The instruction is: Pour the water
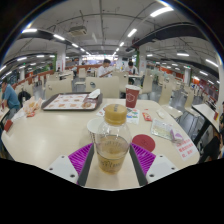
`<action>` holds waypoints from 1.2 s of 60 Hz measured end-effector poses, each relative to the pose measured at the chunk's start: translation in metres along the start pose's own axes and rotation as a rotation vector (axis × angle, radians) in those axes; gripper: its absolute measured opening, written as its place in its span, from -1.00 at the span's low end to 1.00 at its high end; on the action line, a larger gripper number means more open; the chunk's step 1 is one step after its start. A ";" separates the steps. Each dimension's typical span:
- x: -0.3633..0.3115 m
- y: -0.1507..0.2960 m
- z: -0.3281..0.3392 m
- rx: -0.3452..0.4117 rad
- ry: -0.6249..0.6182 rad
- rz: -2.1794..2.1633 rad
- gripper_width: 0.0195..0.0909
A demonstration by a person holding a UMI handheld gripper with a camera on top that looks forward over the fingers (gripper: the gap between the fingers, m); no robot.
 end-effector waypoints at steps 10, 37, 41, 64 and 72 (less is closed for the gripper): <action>0.001 0.001 -0.018 0.029 0.045 -0.023 -0.18; 0.034 0.041 -0.003 0.024 -0.103 0.145 -0.50; 0.056 0.060 -0.001 0.019 -0.193 0.259 -0.49; 0.106 0.141 -0.036 -0.138 -0.629 1.328 -0.49; 0.093 0.139 -0.056 -0.191 -0.673 1.613 -0.49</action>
Point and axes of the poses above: the point between the fingertips, and its own axes, seen from behind it with the camera up: x to the right, y up, z backward, against the way the camera looks, the point moved 3 cm from there along z, backward, against the way the camera looks, and after that the axes turned 6 degrees about y, right-handed, at the moved point
